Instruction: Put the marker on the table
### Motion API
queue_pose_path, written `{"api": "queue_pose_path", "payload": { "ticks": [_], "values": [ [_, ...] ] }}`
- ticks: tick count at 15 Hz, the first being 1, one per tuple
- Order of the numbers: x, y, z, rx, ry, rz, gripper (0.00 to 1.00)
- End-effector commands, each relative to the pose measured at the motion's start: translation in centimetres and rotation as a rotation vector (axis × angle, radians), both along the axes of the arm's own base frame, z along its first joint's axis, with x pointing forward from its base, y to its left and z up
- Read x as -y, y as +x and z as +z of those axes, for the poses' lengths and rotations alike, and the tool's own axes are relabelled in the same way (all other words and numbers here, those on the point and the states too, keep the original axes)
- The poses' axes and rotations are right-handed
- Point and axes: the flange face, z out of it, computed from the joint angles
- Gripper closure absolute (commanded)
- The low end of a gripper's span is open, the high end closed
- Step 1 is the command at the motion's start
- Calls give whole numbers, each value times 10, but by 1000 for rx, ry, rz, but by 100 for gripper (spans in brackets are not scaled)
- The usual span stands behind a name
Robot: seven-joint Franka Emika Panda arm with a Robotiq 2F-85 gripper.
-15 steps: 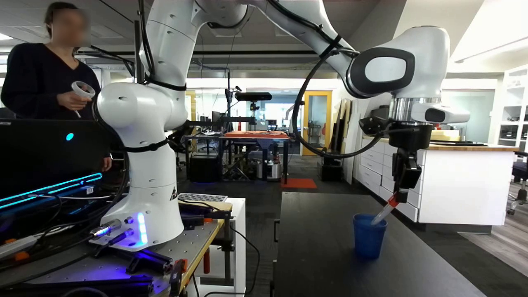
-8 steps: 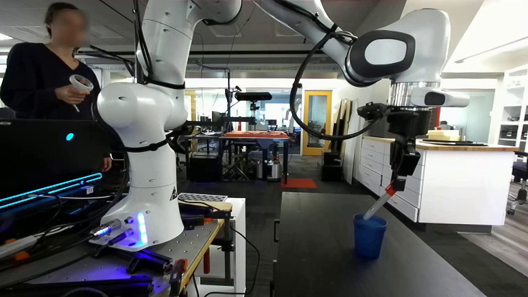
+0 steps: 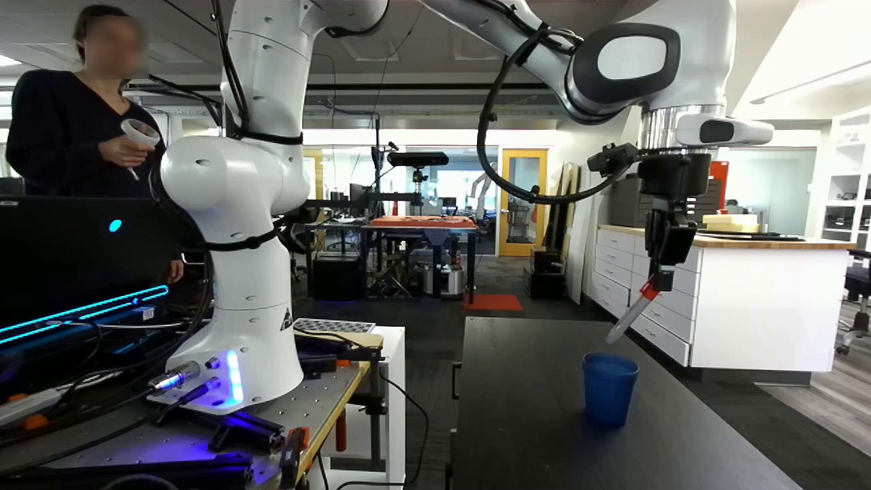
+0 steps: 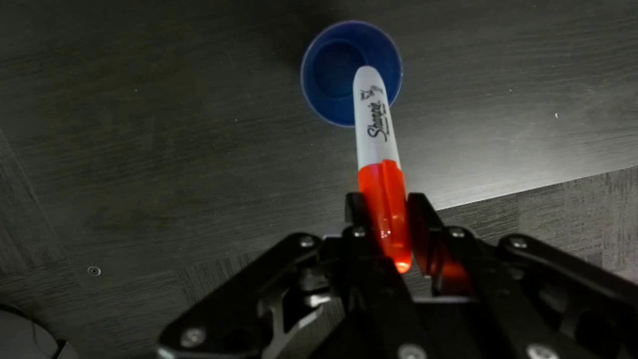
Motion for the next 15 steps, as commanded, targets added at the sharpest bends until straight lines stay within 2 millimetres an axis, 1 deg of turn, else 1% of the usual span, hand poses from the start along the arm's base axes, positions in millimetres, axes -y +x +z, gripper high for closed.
{"api": "queue_pose_path", "payload": {
  "ticks": [1,5,9,11,15],
  "values": [
    [-10,-9,15,-8,-4,3,94],
    [-29,-7,16,-6,-3,32,94],
    [-53,-6,15,-8,1,70,94],
    [-67,-6,13,-10,2,93,94],
    [-101,-6,6,-23,4,147,94]
  ]
}}
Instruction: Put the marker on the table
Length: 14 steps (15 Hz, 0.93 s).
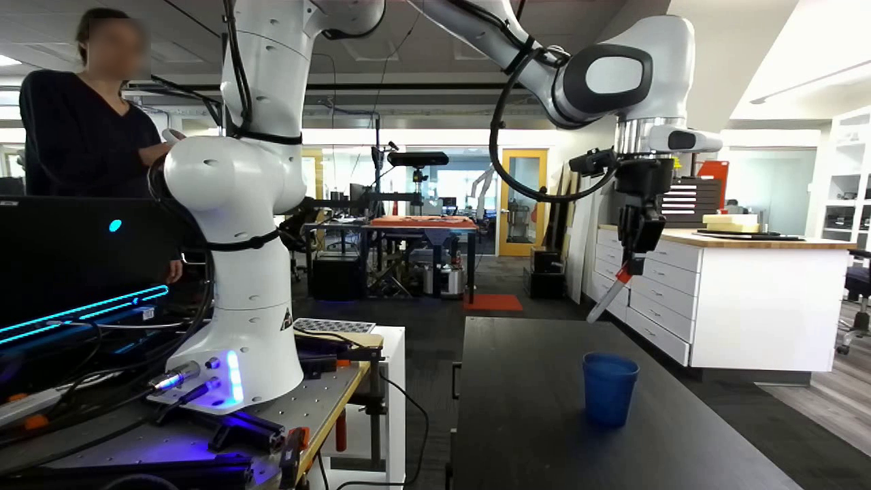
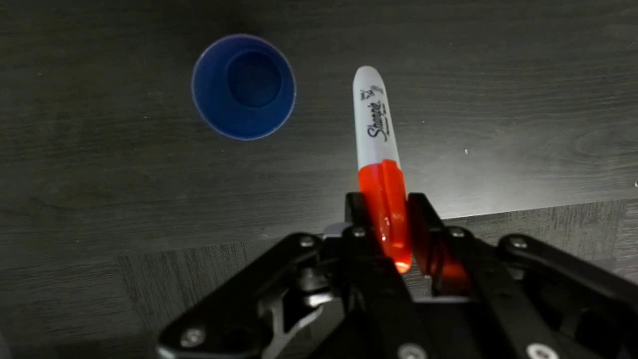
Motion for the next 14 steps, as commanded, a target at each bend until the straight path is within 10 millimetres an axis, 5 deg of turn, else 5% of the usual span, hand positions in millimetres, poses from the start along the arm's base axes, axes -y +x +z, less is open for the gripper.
{"api": "queue_pose_path", "payload": {
  "ticks": [1,7,14],
  "values": [
    [-28,-8,0,-30,-10,30,94],
    [-62,-14,-30,-110,-7,83,94],
    [-58,-17,-69,-246,-10,80,94]
  ]
}}
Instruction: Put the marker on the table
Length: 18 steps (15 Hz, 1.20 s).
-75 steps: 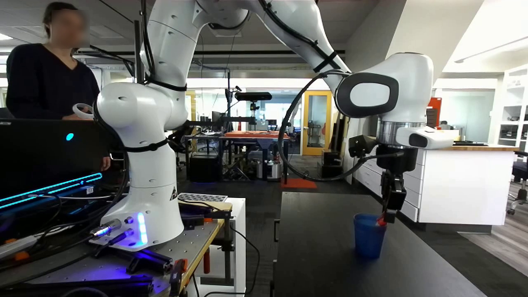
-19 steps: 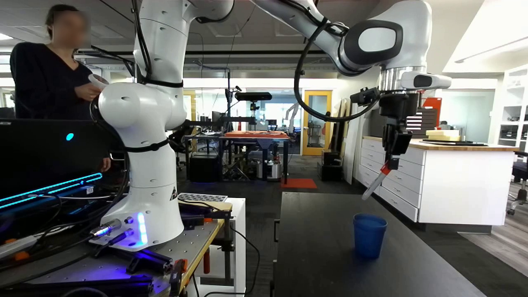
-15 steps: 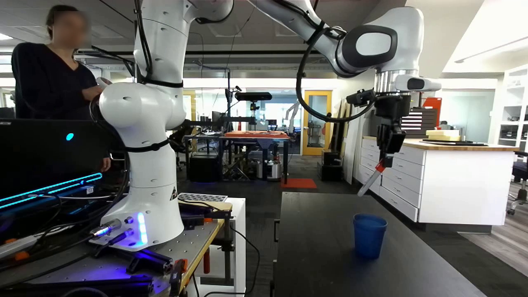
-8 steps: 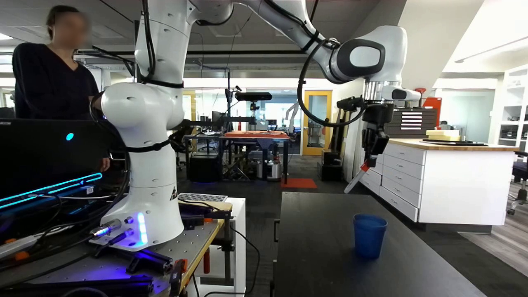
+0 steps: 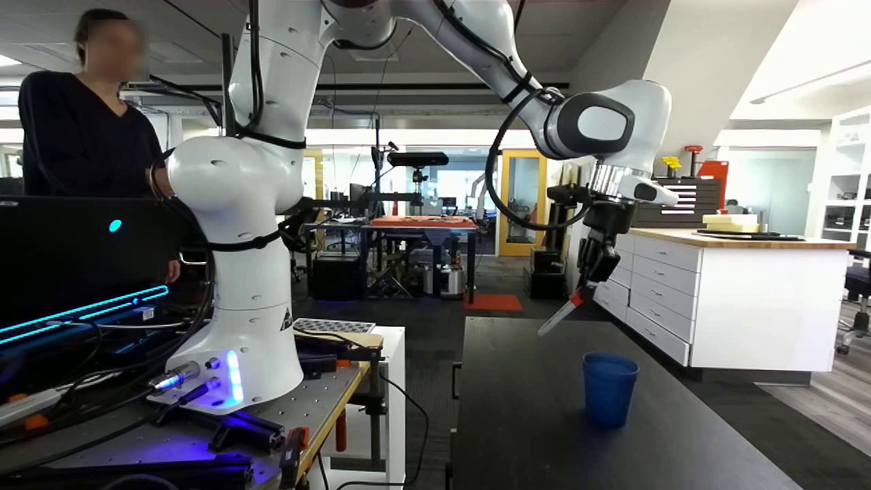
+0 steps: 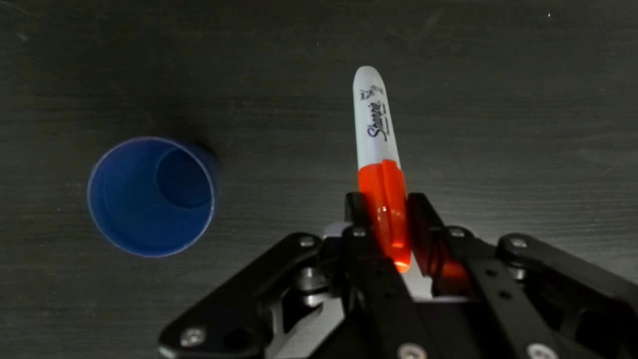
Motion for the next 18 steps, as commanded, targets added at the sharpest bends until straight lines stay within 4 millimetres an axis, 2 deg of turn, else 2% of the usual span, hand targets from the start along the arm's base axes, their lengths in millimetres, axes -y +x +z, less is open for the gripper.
{"api": "queue_pose_path", "payload": {
  "ticks": [1,7,18],
  "values": [
    [2,1,-12,-72,-19,-14,94],
    [-1,-2,-37,-153,-30,-5,94],
    [-27,-6,-79,-219,-32,50,94]
  ]
}}
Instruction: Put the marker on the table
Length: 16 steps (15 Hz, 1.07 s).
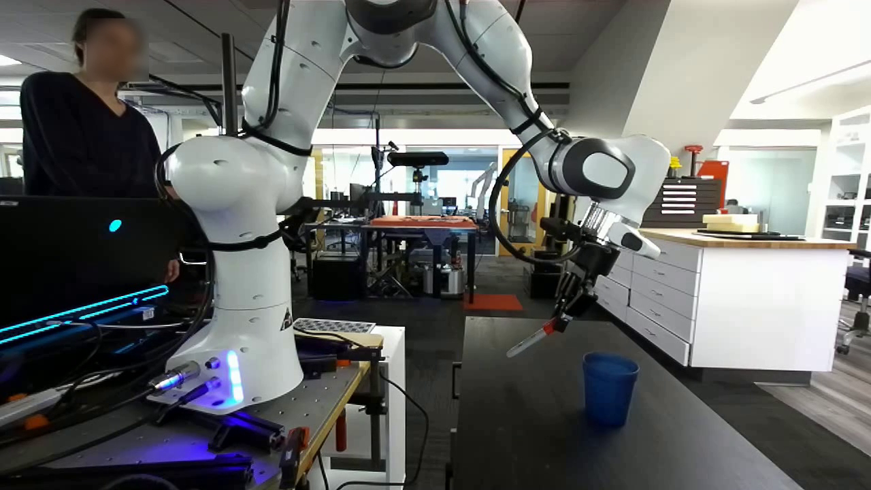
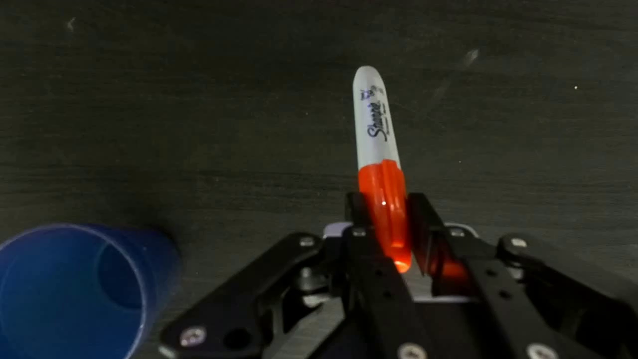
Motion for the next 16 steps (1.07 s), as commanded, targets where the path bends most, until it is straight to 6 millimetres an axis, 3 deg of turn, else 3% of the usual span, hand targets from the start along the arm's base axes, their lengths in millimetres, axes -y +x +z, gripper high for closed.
{"api": "queue_pose_path", "payload": {
  "ticks": [1,6,7,13,16],
  "values": [
    [-7,2,-10,-38,-22,10,94],
    [-6,3,-26,-63,-31,4,92],
    [-5,3,-27,-64,-33,1,58],
    [-3,6,-33,-69,-31,-4,21],
    [-3,6,-23,-37,-26,0,1]
  ]
}}
